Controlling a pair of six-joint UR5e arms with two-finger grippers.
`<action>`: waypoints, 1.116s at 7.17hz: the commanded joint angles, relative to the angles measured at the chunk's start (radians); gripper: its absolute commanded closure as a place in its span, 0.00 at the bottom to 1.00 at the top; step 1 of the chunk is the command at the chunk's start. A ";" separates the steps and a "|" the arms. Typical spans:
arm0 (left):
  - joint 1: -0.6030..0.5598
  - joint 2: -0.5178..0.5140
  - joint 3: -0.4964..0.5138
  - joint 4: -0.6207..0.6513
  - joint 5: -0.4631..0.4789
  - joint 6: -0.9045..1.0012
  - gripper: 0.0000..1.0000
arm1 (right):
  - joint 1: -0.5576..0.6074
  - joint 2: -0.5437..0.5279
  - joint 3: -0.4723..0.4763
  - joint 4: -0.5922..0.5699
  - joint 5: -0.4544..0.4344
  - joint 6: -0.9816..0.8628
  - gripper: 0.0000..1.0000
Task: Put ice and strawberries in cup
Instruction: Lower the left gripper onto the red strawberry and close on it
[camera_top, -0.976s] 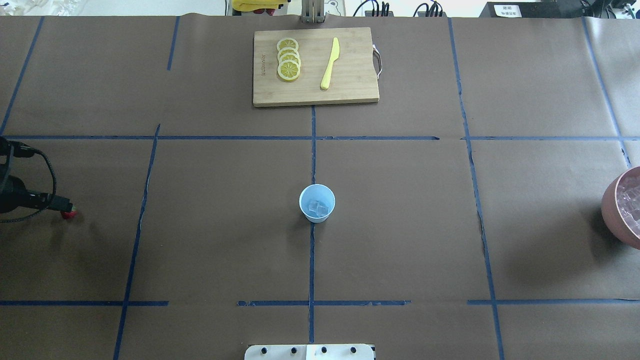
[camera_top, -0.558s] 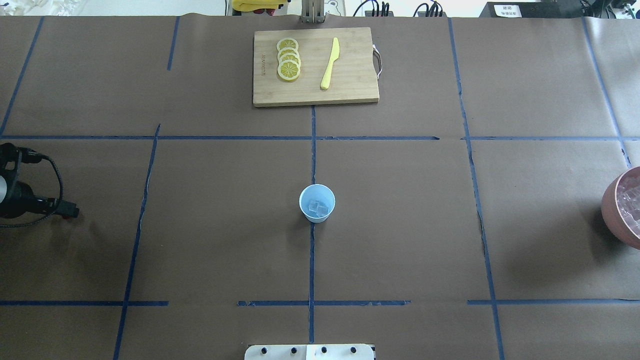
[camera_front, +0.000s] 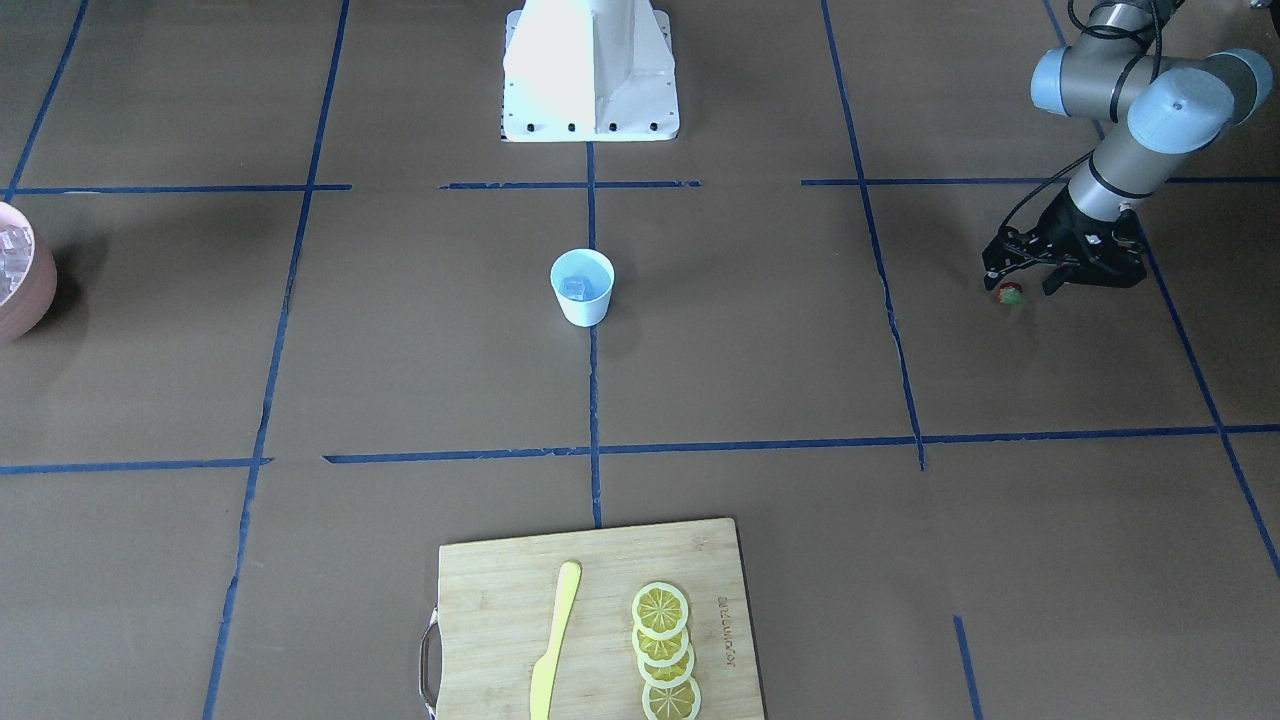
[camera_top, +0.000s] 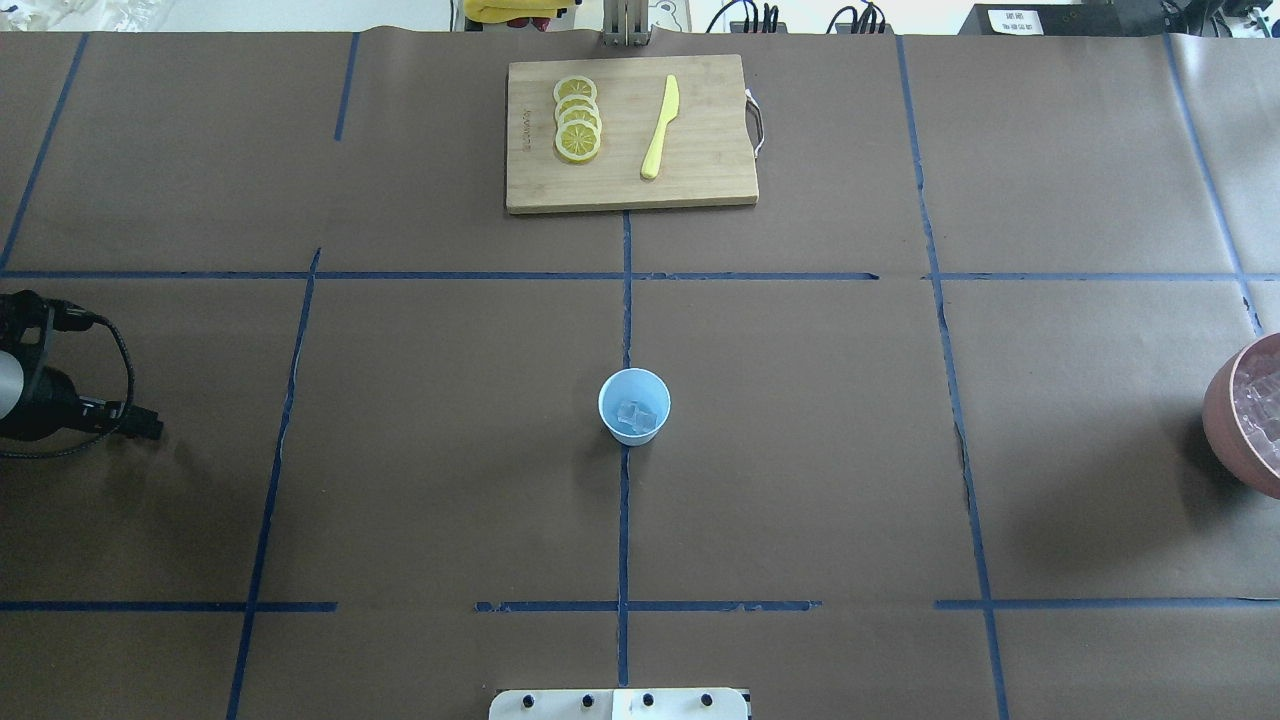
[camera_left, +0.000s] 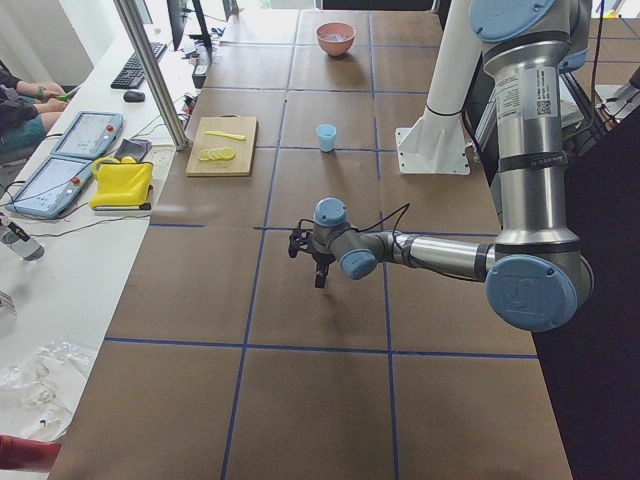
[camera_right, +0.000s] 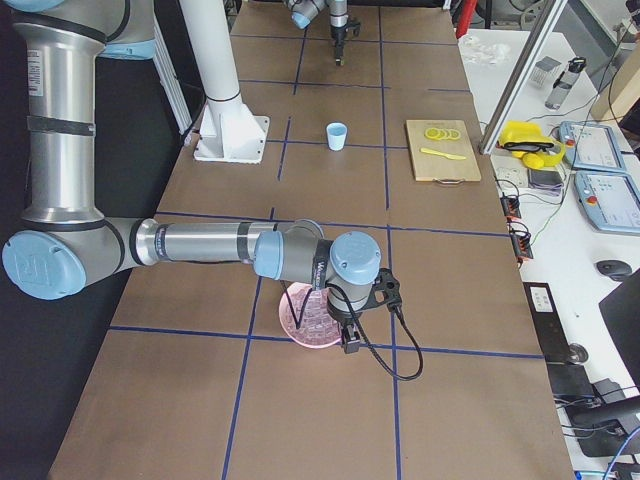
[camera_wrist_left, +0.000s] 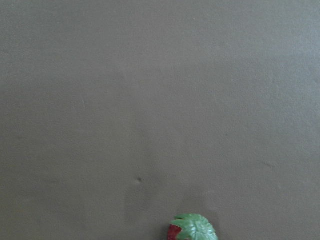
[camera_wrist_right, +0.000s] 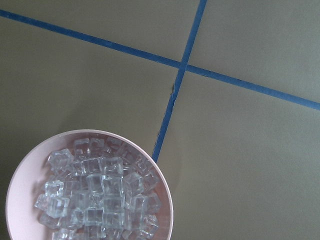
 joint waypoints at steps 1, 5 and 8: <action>0.010 0.000 -0.001 0.003 0.000 -0.002 0.59 | 0.001 -0.001 0.000 0.000 0.000 0.000 0.01; 0.005 0.006 -0.046 0.018 -0.017 0.008 1.00 | 0.007 -0.001 0.002 0.000 0.000 0.003 0.01; -0.016 -0.005 -0.202 0.249 -0.119 0.014 1.00 | 0.011 -0.001 0.000 0.000 0.000 0.002 0.01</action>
